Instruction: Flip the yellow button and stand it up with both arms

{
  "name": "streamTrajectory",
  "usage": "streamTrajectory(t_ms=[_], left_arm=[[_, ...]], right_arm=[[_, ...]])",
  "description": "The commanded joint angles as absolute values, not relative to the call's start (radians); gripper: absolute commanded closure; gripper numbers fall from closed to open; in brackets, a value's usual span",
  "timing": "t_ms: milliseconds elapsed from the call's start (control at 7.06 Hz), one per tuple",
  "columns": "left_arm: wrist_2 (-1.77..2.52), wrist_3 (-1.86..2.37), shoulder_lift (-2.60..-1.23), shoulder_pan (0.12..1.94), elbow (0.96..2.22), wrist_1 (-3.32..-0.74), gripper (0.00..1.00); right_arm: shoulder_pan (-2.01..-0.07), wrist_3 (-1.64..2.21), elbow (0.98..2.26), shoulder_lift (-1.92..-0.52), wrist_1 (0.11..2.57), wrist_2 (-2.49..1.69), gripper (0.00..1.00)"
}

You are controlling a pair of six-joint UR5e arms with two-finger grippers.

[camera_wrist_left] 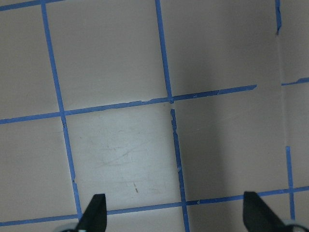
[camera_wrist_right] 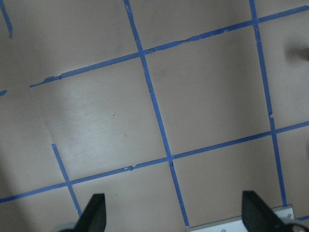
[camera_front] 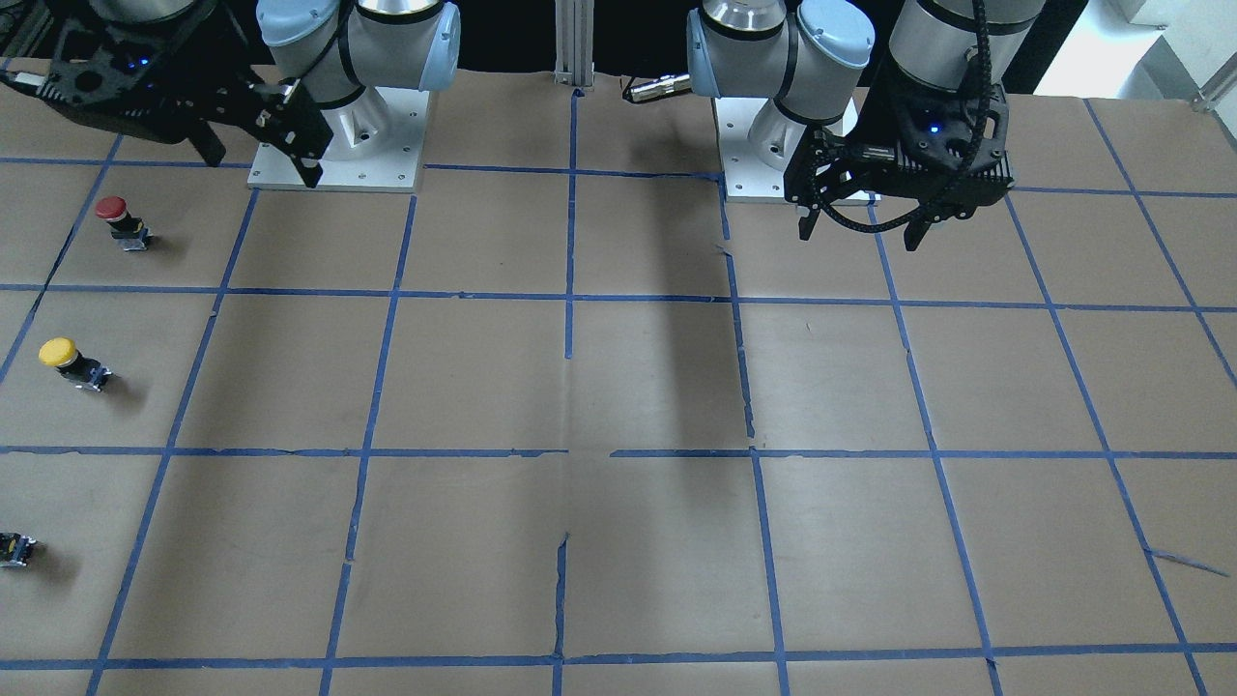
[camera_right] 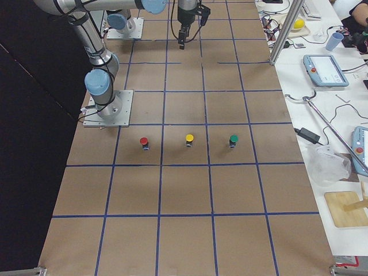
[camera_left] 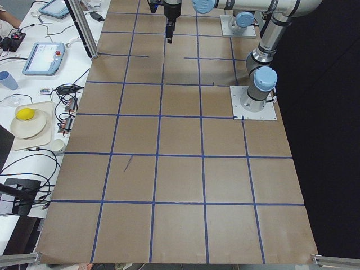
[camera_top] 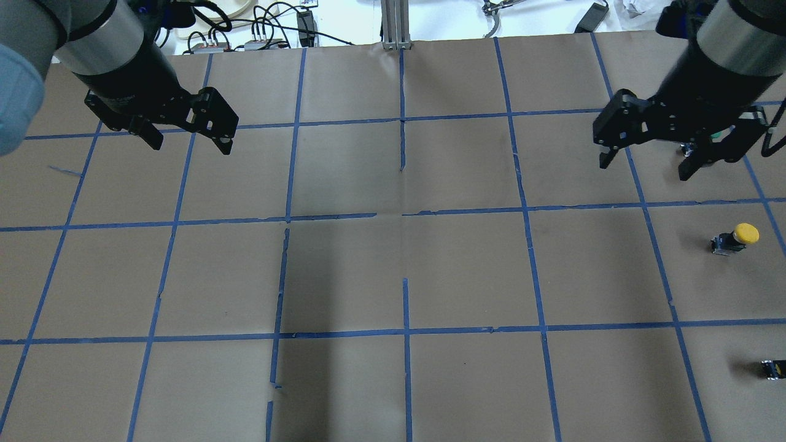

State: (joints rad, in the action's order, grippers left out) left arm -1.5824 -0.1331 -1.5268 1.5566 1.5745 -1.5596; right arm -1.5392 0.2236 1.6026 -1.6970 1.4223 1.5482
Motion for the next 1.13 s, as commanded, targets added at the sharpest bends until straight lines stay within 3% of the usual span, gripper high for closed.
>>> streamTrajectory(t_ms=[0, 992], left_arm=[[-1.578, -0.088, -1.517, 1.562, 1.614, -1.557, 0.00], [-1.575, -0.061, -1.513, 1.562, 1.621, -1.506, 0.01]], right_arm=[[-1.576, 0.265, 1.608, -1.692, 1.419, 1.549, 0.00], [-1.502, 0.245, 1.611, -1.694, 1.391, 1.552, 0.00]])
